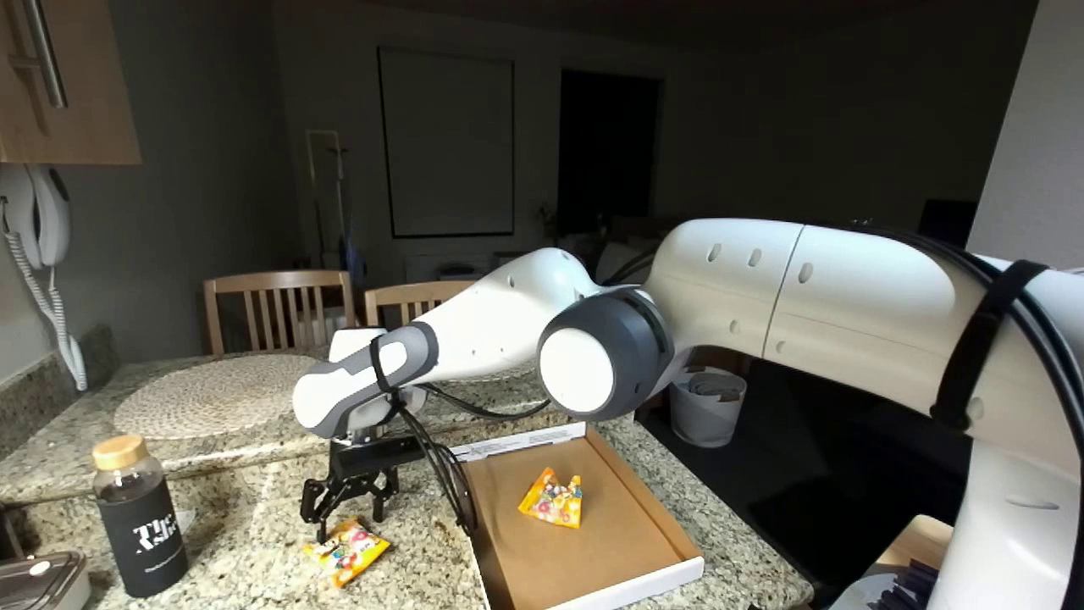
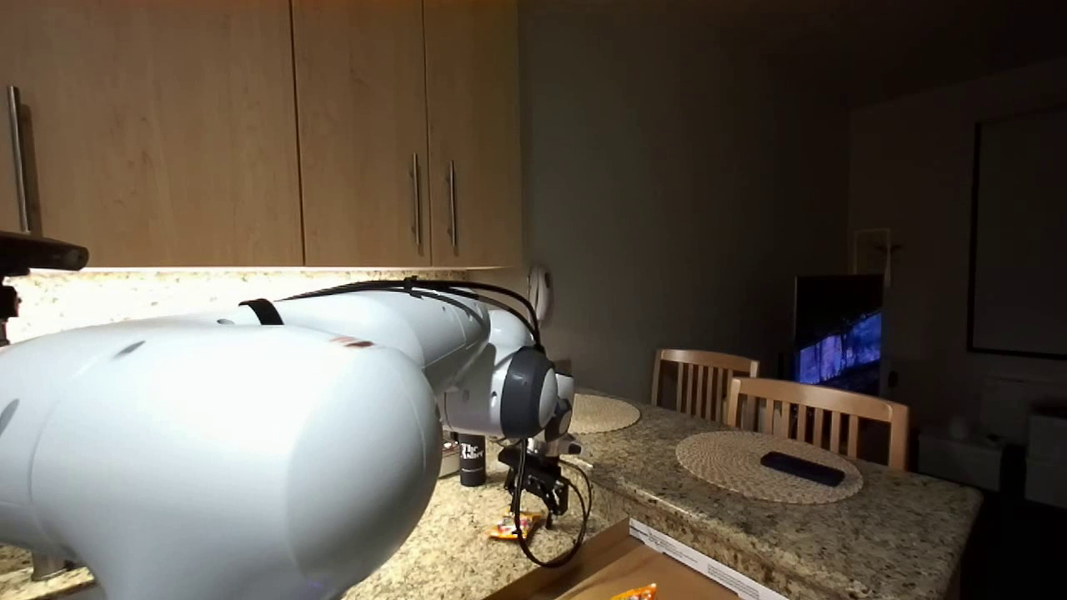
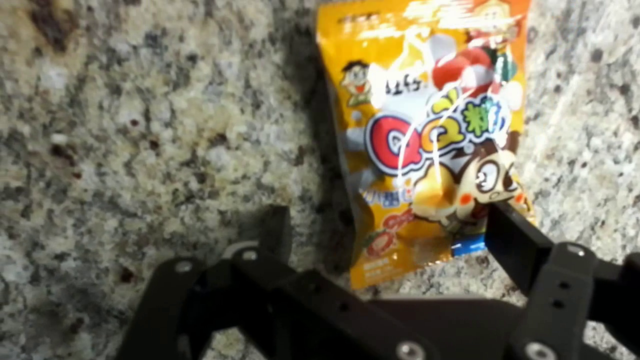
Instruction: Put the sachets in the box
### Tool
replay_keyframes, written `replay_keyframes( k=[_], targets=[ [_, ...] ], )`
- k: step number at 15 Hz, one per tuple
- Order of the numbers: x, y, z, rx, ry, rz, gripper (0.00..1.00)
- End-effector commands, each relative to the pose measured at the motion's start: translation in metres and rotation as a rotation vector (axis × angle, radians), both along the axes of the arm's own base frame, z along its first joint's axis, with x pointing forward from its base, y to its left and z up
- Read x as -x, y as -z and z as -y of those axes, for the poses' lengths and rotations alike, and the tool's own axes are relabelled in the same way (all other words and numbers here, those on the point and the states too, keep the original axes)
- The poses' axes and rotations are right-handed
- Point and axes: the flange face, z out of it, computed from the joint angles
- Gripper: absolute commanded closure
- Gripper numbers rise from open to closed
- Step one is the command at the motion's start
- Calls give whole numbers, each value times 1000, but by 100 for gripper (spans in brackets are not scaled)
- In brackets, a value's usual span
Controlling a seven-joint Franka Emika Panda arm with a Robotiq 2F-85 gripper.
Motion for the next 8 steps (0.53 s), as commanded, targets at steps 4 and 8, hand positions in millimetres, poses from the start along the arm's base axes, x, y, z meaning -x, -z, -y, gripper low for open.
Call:
replay_keyframes(
  k=[4,8],
  targets=[
    [21,11,-2,41,-47,-154,0],
    [23,12,1,54,-47,-182,39]
  ],
)
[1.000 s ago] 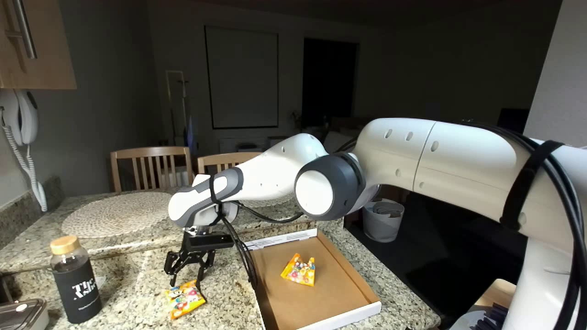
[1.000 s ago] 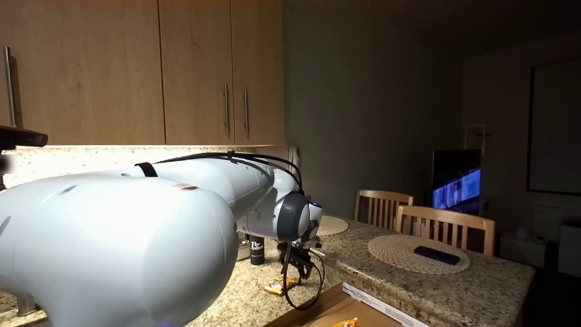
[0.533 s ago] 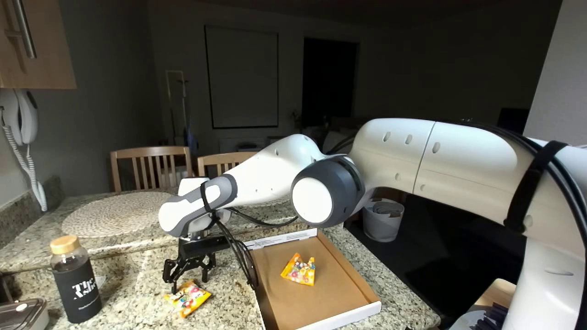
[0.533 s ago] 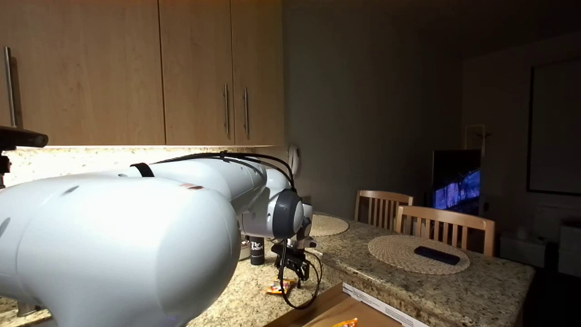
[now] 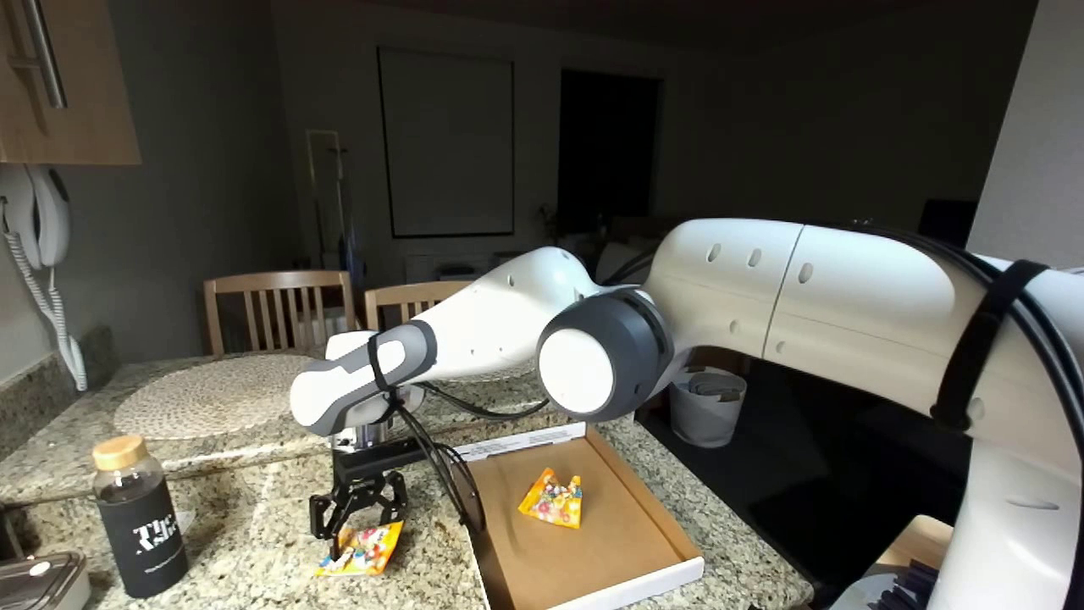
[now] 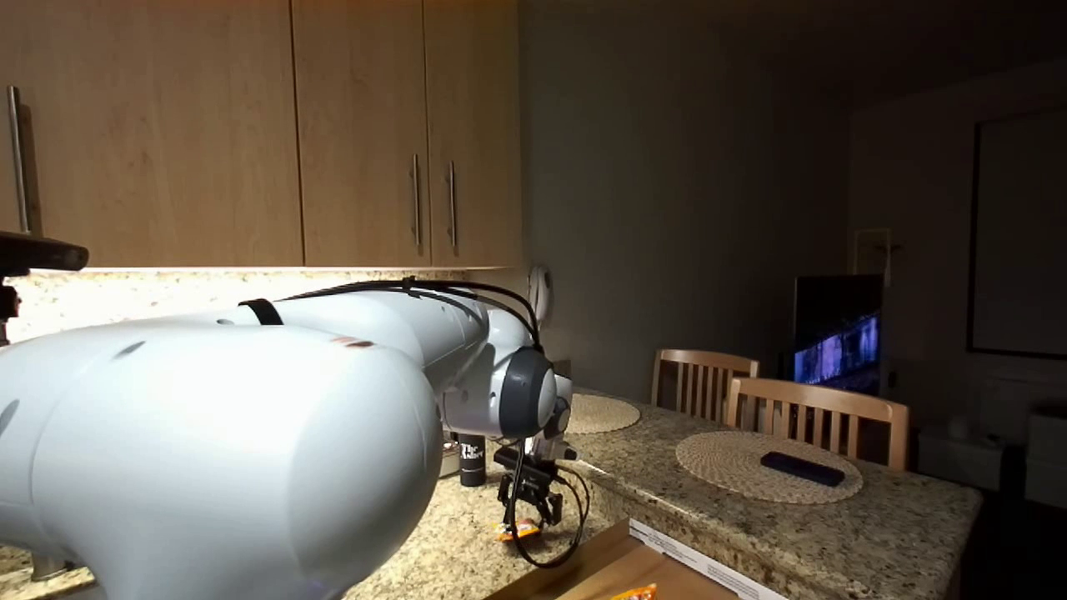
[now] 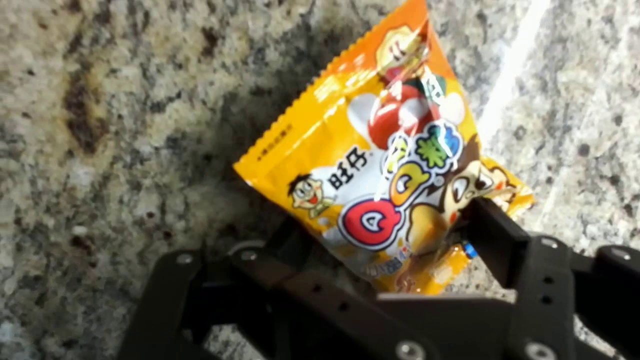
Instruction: Put the sachets in the box
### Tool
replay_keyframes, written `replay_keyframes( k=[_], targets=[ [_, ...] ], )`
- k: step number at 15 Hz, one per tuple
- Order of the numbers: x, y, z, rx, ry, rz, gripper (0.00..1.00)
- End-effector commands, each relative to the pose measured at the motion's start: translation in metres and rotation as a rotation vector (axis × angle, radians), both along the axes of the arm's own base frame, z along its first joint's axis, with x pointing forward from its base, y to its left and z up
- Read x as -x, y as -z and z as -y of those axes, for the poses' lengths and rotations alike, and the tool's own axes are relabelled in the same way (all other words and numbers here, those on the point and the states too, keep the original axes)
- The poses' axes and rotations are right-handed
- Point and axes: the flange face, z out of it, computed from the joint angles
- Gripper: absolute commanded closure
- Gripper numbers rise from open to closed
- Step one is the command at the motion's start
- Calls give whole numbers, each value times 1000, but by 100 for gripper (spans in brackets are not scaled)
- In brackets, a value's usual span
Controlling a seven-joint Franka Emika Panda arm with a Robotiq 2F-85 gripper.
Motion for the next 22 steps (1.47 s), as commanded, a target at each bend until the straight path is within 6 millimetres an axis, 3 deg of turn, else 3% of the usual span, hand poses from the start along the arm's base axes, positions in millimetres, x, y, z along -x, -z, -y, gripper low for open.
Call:
replay_keyframes(
  k=[1,8,12,13,22],
  targets=[
    [7,6,3,15,-12,-51,47],
    [4,0,2,-10,-12,-55,91],
    [-3,-7,11,-58,-9,-52,97],
    [-7,-8,17,-75,1,-51,93],
    [-60,-27,116,-322,396,177,93]
  ],
)
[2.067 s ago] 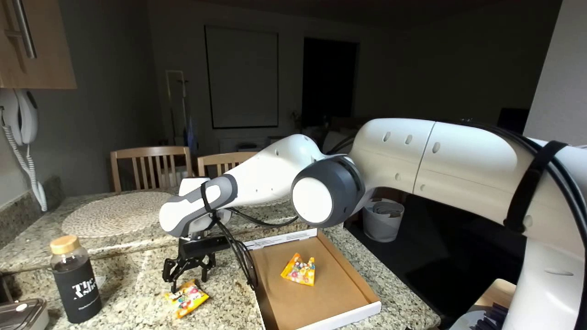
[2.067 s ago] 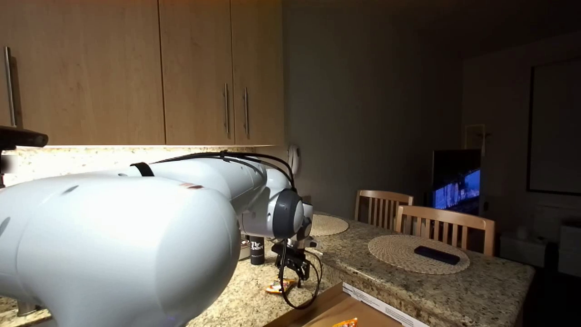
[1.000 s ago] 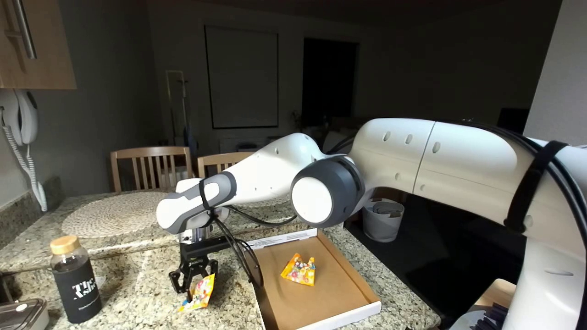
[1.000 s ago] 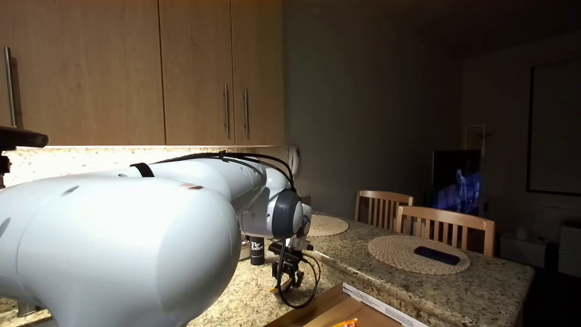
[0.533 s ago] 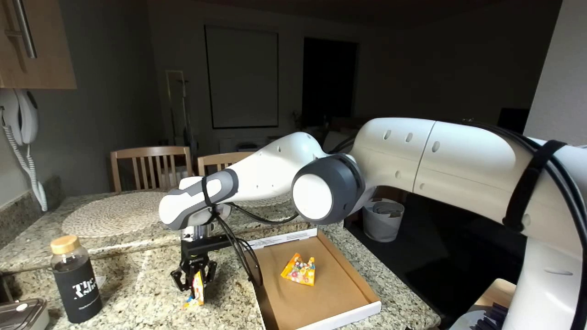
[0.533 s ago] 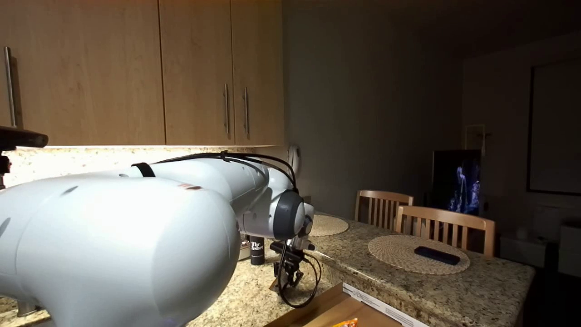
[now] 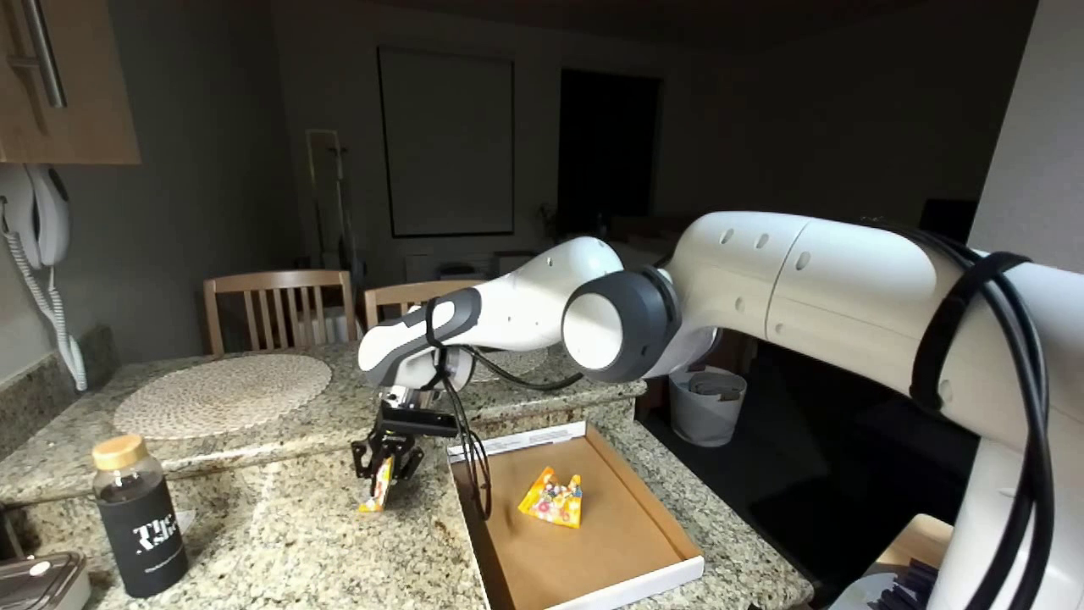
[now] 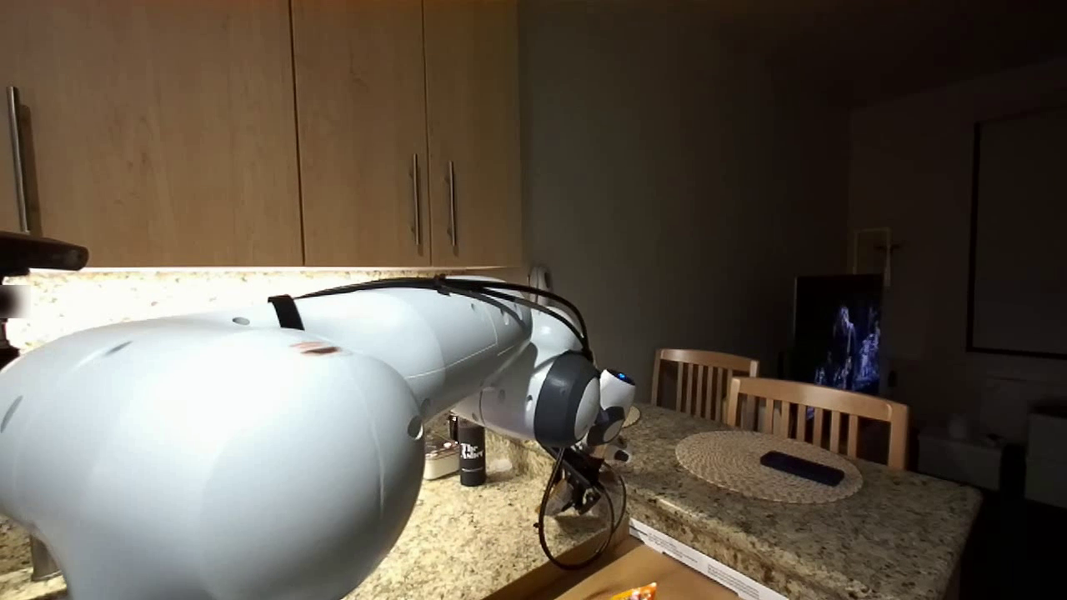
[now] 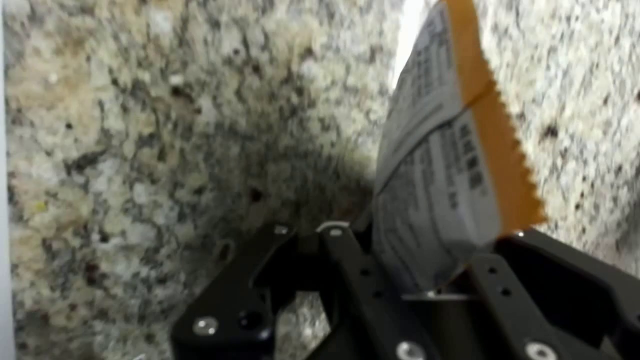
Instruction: Put the sachets in the box
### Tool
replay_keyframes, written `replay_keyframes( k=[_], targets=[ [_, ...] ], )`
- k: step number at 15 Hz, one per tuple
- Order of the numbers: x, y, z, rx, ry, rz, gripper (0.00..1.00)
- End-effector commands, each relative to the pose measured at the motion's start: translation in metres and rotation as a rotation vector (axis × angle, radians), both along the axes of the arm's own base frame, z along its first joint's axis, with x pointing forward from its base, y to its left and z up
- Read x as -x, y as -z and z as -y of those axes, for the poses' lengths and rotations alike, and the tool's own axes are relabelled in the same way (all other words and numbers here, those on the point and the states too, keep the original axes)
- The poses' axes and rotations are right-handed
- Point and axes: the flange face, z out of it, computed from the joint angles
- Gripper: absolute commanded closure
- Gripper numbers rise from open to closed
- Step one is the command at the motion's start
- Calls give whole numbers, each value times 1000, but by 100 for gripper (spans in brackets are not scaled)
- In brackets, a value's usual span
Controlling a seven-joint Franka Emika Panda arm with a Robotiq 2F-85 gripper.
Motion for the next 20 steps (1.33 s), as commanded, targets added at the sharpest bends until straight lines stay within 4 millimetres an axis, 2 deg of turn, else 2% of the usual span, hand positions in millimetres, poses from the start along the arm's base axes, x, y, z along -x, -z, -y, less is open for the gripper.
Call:
replay_keyframes(
  k=[1,4,7,9,14,20],
  targets=[
    [-3,-7,26,-110,138,92,93],
    [4,-8,33,-152,182,156,93],
    [21,-8,28,-169,135,125,93],
    [33,-9,29,-171,164,86,93],
    [57,-17,51,-186,397,46,93],
    [105,-22,83,-216,695,-45,93]
  ],
)
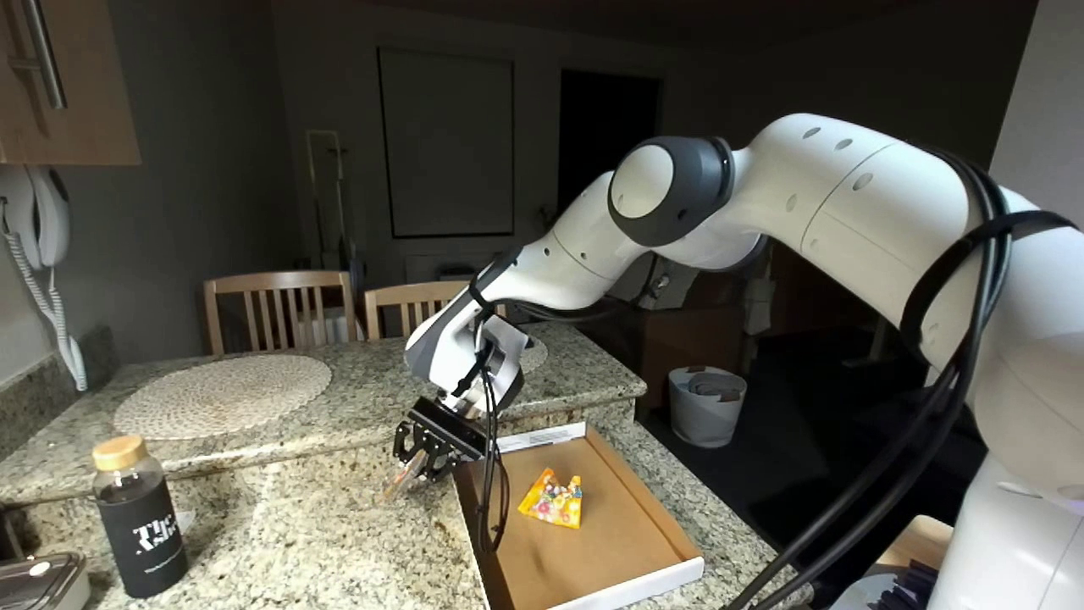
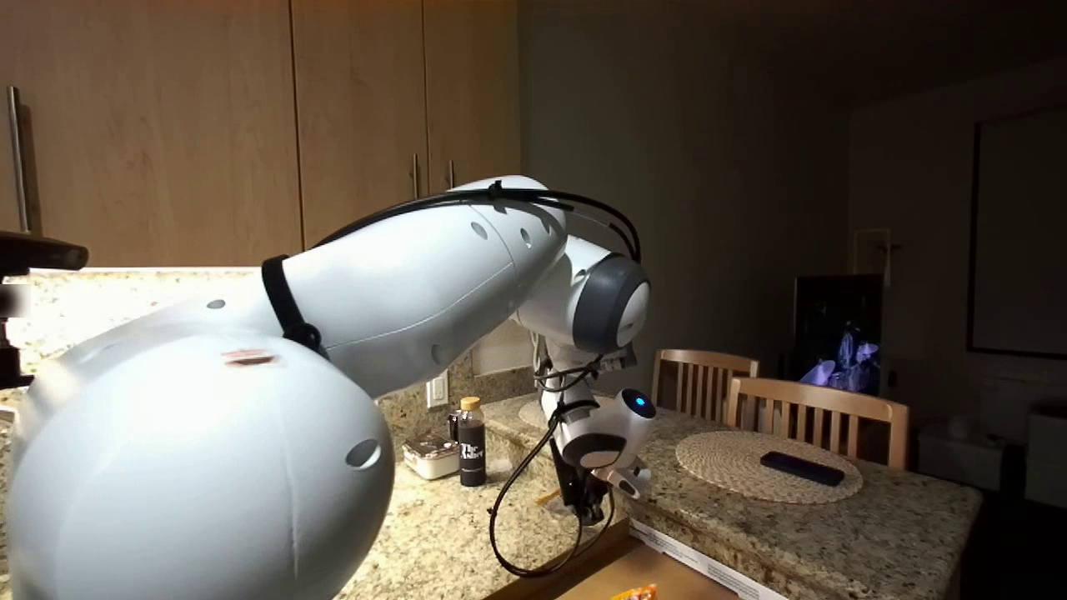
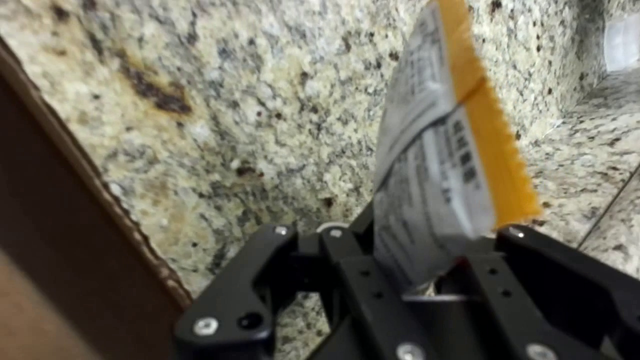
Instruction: Put the sachets in the box
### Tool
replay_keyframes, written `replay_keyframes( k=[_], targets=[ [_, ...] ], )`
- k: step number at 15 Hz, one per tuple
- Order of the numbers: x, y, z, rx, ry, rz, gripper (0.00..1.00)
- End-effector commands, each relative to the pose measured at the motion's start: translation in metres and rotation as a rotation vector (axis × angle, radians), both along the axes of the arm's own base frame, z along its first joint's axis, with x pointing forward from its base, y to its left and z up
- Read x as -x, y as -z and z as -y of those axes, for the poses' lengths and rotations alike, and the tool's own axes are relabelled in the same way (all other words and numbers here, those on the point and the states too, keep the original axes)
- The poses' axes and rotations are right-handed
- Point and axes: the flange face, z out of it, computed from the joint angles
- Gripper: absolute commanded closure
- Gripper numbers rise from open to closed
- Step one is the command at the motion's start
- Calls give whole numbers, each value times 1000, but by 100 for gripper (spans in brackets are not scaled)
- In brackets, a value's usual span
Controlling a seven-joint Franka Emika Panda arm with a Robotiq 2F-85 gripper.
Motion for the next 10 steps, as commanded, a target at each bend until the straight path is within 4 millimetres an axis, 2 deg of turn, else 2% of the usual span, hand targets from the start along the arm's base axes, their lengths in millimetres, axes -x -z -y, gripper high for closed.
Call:
replay_keyframes(
  k=[1,6,10],
  targets=[
    [47,-19,19,-45,171,-76,93],
    [110,-37,50,-186,414,-188,93],
    [158,-60,92,-296,645,-281,93]
  ],
)
